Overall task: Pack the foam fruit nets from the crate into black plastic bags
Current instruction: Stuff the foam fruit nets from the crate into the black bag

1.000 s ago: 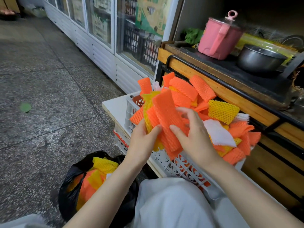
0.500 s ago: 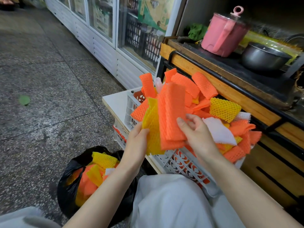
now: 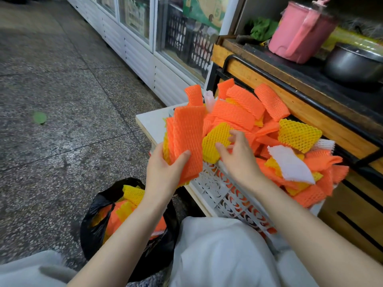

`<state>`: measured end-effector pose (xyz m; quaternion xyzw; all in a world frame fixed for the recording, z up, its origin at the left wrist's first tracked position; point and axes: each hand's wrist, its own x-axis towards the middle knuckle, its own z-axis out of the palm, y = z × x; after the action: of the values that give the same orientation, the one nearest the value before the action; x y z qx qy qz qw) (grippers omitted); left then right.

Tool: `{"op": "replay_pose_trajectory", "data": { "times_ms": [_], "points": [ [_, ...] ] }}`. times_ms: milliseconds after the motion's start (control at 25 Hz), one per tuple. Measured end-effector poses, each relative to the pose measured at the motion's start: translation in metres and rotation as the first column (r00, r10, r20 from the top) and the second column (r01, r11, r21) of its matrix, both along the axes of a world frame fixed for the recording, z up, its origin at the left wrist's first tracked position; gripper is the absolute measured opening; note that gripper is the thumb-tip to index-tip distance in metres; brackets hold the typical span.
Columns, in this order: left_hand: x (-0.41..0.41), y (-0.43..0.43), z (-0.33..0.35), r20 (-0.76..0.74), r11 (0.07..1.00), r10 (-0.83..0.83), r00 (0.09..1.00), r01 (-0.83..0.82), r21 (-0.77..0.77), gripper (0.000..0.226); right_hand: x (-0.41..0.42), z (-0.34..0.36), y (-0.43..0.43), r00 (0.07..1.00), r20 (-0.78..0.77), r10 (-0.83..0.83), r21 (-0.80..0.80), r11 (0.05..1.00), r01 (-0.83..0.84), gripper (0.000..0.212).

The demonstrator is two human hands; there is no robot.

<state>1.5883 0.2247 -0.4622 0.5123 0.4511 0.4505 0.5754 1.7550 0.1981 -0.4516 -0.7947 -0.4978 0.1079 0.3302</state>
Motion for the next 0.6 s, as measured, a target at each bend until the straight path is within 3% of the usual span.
{"op": "replay_pose_trajectory", "data": {
  "times_ms": [160,240,360,480,600],
  "points": [
    [-0.007,0.010,-0.007,-0.011,0.999,0.045,0.999,-0.045,-0.031,0.027,0.031,-0.011,0.031,0.966,-0.086,-0.244,-0.312,0.927,0.206,0.079],
    [-0.008,0.012,-0.010,-0.014,0.998,0.038,0.999,-0.039,-0.040,0.027,0.035,-0.020,0.039,0.940,-0.168,-0.297,-0.354,0.908,0.224,0.084],
    [-0.005,0.013,-0.015,0.000,0.998,0.022,1.000,-0.022,-0.057,0.033,0.043,-0.038,0.049,0.919,-0.236,-0.317,-0.176,0.944,0.280,0.064],
    [0.002,0.012,-0.012,0.011,0.999,0.012,1.000,-0.012,-0.048,0.051,0.043,-0.032,0.041,0.904,-0.363,-0.225,-0.027,0.973,0.231,0.043],
    [0.012,0.009,-0.005,0.014,1.000,-0.007,1.000,0.008,-0.026,0.045,0.055,0.000,0.015,0.944,-0.302,-0.134,0.083,0.983,0.166,0.038]
  ]
}}
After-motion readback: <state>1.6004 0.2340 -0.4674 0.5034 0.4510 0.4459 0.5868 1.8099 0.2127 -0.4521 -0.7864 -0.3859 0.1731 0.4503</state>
